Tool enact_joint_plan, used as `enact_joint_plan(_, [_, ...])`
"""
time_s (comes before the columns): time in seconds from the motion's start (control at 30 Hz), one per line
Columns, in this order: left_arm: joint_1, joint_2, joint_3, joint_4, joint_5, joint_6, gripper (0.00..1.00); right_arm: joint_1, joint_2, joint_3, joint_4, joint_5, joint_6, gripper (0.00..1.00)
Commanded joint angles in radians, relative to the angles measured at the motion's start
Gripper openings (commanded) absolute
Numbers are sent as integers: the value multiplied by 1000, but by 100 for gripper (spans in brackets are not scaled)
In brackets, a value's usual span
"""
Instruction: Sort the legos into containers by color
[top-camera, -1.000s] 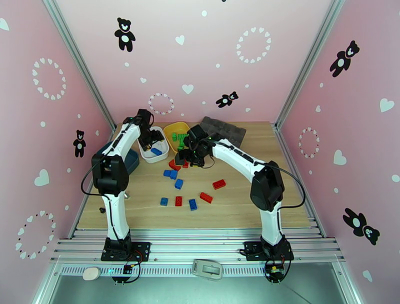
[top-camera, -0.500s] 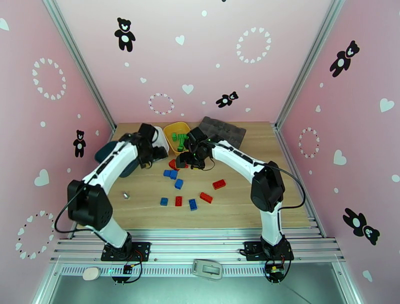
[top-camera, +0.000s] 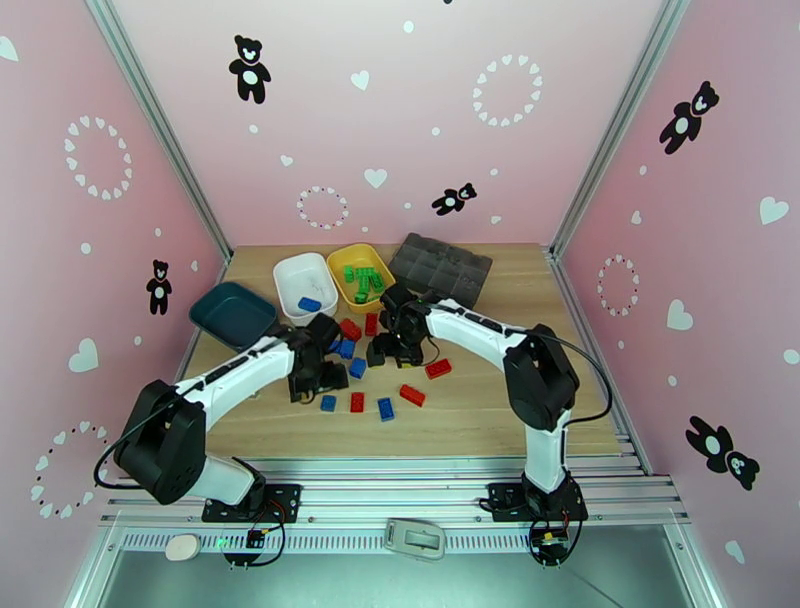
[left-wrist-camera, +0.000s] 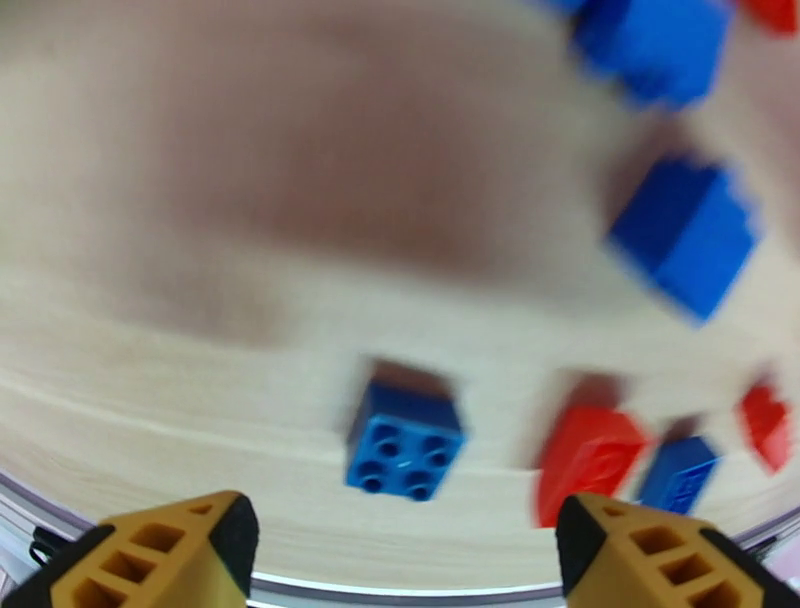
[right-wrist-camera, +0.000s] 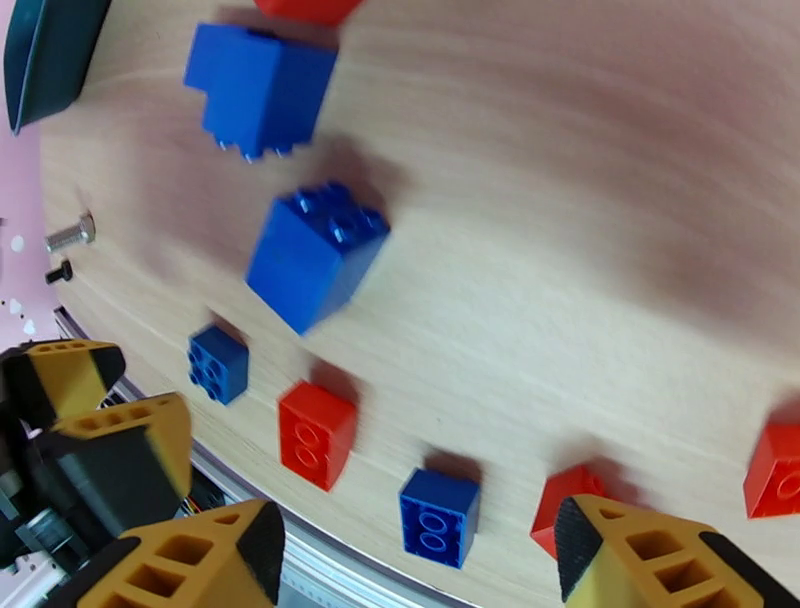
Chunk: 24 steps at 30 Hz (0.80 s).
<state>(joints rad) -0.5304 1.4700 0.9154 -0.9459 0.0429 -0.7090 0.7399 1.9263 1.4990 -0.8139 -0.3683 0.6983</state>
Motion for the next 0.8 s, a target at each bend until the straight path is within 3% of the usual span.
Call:
enact_joint_plan(0.0, [-14,-35,-47,56,-5,-28,81,12,-60,-45,28,5,18,72])
enact_joint_plan(0.77, [-19,102,-49,137,26,43,57,32,-58,-53,34,2,47,61])
